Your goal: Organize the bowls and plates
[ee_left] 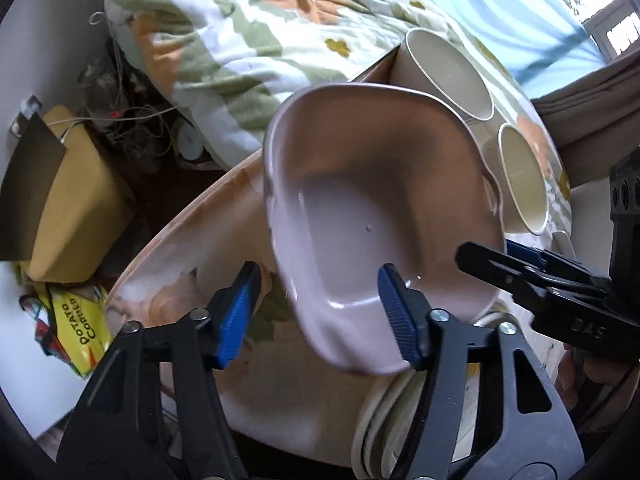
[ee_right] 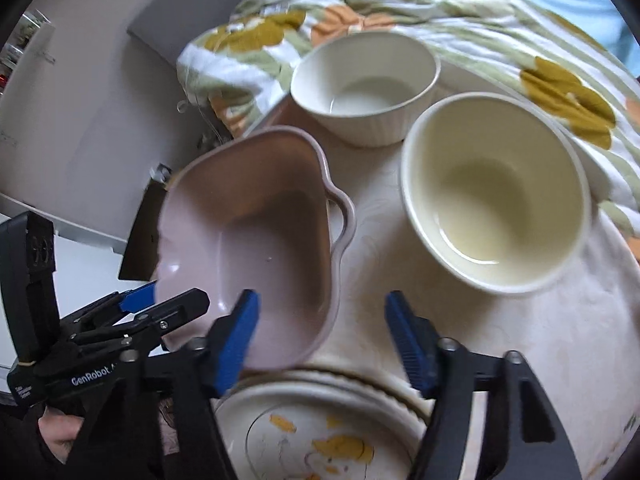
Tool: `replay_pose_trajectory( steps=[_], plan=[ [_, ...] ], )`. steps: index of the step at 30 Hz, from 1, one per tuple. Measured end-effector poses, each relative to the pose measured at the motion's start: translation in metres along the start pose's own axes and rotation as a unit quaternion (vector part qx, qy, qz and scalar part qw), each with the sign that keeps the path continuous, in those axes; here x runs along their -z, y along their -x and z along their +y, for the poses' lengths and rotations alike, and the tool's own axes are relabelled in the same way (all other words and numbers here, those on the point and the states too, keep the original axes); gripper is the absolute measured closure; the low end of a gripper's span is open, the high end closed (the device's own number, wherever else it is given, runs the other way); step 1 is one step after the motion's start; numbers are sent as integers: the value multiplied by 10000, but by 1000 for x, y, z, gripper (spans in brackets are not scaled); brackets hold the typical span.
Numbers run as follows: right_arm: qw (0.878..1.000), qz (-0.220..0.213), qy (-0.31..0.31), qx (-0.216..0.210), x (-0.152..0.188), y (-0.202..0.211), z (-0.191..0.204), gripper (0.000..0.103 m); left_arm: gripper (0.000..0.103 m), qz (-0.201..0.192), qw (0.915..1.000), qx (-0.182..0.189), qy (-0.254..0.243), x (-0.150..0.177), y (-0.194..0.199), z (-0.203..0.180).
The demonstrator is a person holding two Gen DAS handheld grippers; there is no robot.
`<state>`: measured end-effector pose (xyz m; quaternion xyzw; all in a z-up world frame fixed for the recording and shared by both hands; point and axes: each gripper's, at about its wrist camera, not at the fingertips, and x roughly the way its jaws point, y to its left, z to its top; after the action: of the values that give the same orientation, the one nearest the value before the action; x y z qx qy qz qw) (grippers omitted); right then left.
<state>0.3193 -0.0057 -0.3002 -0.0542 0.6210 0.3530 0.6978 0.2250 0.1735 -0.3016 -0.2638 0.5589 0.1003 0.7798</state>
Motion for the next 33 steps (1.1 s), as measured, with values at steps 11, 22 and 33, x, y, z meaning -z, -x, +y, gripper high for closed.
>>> replay_pose_trajectory(
  steps=[11,22,33],
  plan=[
    [9997,182,168,10,-7,-18,2,85,76,96,9998,6,-152,-17,-14,-1],
    [9995,-188,244,-29,3,5,17,85,76,-294,9975,-261,-584,-12,21,-15],
    [9939,-1098,30,87,74,110,12,85,76,-943,9861,-88,-1362,38,108,-100]
  ],
)
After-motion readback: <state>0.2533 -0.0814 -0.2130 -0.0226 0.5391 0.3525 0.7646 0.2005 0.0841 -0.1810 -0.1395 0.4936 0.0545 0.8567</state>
